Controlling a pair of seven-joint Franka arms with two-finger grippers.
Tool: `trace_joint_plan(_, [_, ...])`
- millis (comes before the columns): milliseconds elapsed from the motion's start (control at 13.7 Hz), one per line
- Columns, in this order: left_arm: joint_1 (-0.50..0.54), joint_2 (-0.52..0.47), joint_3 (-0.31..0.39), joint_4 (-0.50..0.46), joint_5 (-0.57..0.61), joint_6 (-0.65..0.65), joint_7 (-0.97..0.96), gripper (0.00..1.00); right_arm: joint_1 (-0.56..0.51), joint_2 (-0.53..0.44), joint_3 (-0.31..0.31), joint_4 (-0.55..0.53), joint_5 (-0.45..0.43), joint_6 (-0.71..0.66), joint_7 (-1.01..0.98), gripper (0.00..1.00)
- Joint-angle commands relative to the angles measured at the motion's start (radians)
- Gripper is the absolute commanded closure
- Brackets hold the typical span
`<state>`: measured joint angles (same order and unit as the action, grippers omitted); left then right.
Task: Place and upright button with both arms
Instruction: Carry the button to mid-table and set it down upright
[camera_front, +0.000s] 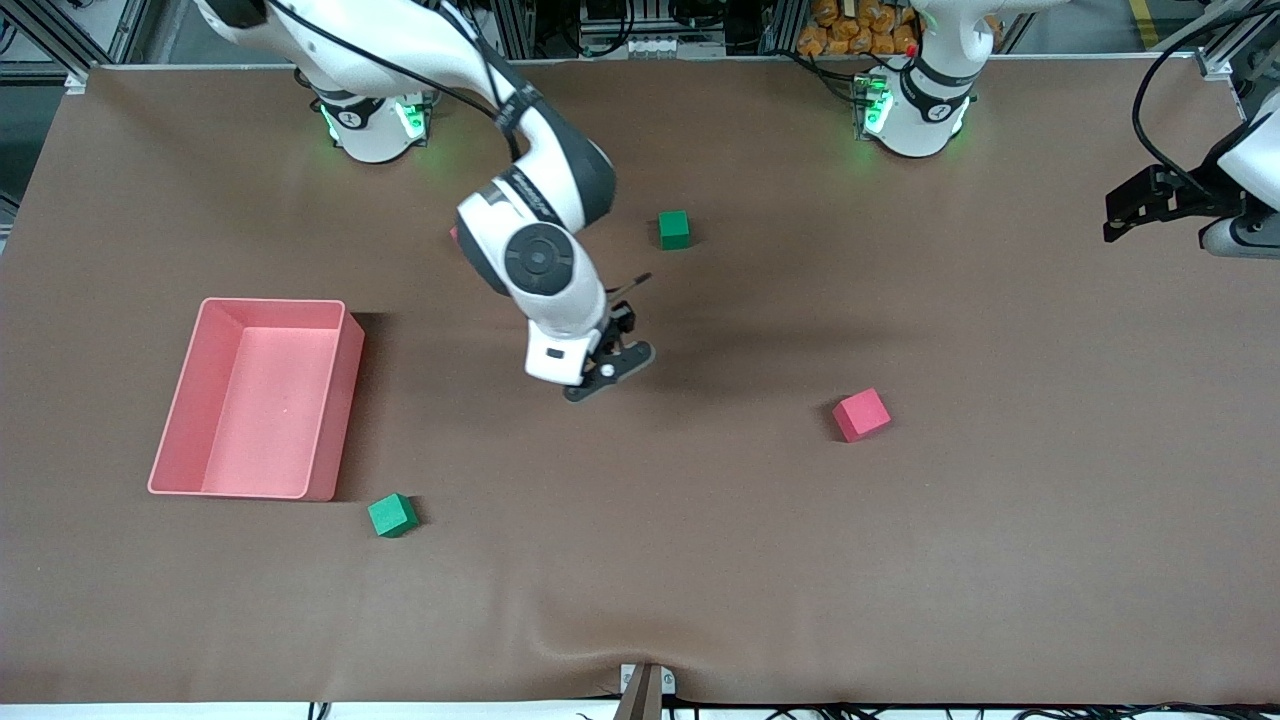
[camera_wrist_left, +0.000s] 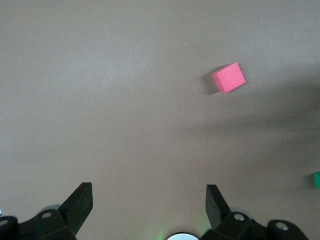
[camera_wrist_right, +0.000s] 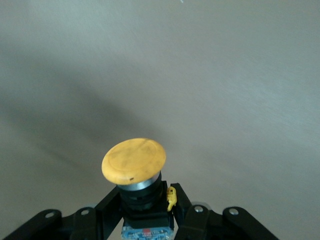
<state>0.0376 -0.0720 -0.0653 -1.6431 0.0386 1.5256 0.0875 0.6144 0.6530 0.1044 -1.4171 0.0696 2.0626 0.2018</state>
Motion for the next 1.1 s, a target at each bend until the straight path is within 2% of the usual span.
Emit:
trace_joint_plan(0, [0.007,-0.002,-0.004,-0.009,-0.003,0.008,0.020,0.00,0.050,0.117,-0.009,0.106,0.013,0.126,0.155,0.94])
trace_joint_plan(147, [0.005,0.000,-0.004,-0.009,-0.003,0.008,0.020,0.00,0.115,0.206,-0.011,0.171,0.016,0.209,0.278,0.94])
trace_joint_plan(366, [0.005,0.000,-0.004,-0.006,-0.003,0.013,0.020,0.00,0.171,0.338,-0.011,0.317,0.015,0.232,0.500,0.94])
trace_joint_plan(659, [0.008,-0.002,-0.004,-0.007,-0.003,0.015,0.021,0.00,0.215,0.416,-0.009,0.357,0.016,0.323,0.677,0.94])
trace_joint_plan(733, [0.010,-0.005,-0.004,-0.007,-0.003,0.013,0.020,0.00,0.219,0.422,-0.009,0.365,0.016,0.323,0.680,0.83])
trace_joint_plan(806, [0.011,-0.006,-0.004,-0.009,-0.003,0.011,0.020,0.00,0.217,0.422,-0.009,0.365,0.016,0.320,0.679,0.51])
trace_joint_plan(879, [0.010,-0.005,-0.002,-0.009,-0.003,0.013,0.020,0.00,0.219,0.422,-0.014,0.362,0.012,0.321,0.676,0.01])
trace_joint_plan(1026, [0.010,0.000,-0.001,-0.007,-0.003,0.016,0.020,0.00,0.219,0.416,-0.017,0.359,0.002,0.323,0.671,0.00])
